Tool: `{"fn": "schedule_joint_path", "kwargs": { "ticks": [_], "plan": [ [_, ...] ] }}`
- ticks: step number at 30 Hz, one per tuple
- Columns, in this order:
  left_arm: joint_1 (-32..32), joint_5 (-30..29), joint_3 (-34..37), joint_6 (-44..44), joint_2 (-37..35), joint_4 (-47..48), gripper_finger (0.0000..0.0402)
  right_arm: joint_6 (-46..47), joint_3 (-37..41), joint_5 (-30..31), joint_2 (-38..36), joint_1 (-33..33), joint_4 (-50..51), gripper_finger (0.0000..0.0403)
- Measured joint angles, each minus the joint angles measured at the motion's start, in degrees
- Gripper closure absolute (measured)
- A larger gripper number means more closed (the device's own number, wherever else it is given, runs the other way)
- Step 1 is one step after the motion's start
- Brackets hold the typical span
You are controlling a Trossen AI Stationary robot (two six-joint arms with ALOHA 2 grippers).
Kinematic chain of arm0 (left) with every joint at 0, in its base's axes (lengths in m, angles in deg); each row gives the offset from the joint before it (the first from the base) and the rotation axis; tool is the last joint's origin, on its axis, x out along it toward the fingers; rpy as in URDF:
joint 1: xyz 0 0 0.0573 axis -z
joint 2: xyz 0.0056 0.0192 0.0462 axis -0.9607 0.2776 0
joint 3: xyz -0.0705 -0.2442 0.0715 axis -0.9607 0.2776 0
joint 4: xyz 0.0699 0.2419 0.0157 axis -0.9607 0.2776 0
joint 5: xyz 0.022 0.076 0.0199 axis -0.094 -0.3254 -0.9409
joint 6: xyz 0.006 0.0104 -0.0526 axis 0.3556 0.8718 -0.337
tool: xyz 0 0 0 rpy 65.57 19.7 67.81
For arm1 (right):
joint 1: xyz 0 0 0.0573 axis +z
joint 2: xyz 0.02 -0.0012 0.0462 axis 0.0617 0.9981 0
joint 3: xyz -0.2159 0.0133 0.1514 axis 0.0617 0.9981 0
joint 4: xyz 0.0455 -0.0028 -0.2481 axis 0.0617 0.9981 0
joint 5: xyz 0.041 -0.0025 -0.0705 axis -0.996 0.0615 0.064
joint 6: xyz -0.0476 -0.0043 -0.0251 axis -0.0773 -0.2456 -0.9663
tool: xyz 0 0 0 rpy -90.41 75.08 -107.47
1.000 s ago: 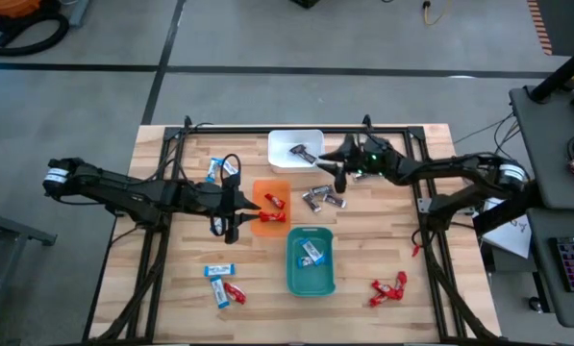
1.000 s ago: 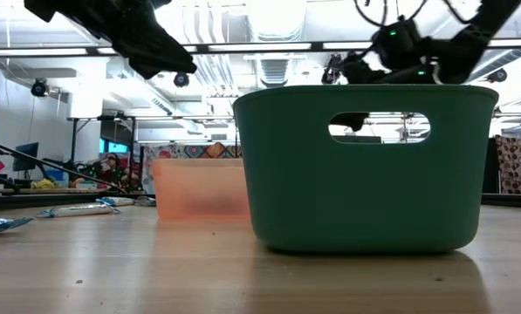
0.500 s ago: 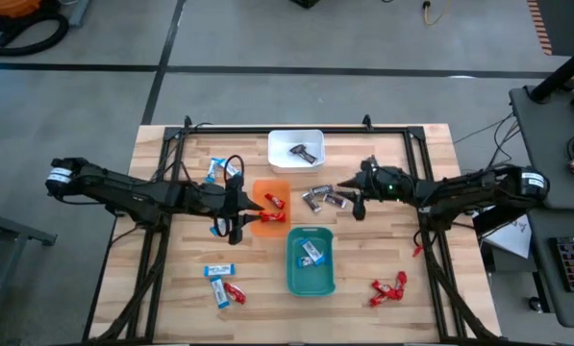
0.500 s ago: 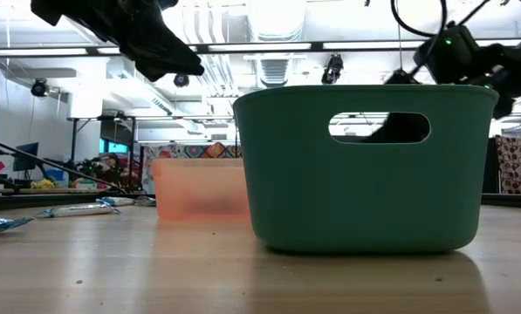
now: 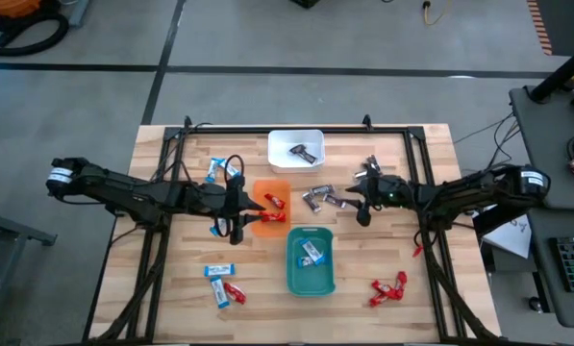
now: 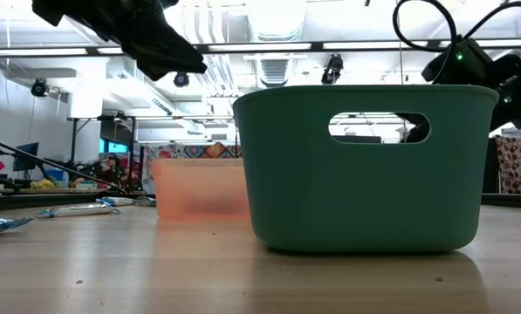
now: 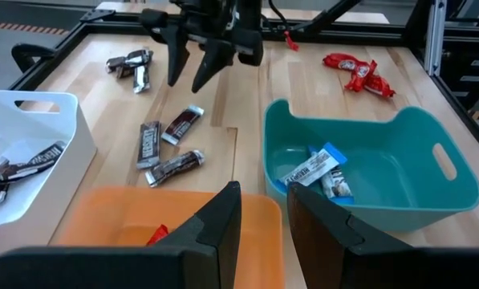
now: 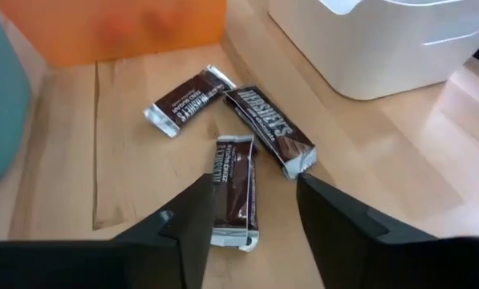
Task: Sort candy
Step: Put the brown chocolate bar into the white bin
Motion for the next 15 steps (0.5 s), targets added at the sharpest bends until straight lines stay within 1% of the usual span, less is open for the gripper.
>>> {"fn": "schedule_joint_path", "kwargs": {
  "ticks": [5,8,11,15],
  "plan": [
    [0.0,0.0,0.0,0.0,0.0,-0.8,0.0314,0.5,-0.4,0.1,2.1,0.0,0.2,0.0175],
    [0.0,0.0,0.0,0.0,0.0,-1.0,0.0314,2.0,-1.0,0.1,4.8,0.0,0.1,0.0151],
    [0.0,0.0,0.0,0.1,0.0,-1.5,0.0314,3.1,-1.8,0.1,8.1,0.0,-1.4,0.014],
    [0.0,0.0,0.0,0.9,0.0,-1.9,0.0314,3.1,-3.5,0.0,13.1,0.2,-3.4,0.0142]
  ]
}}
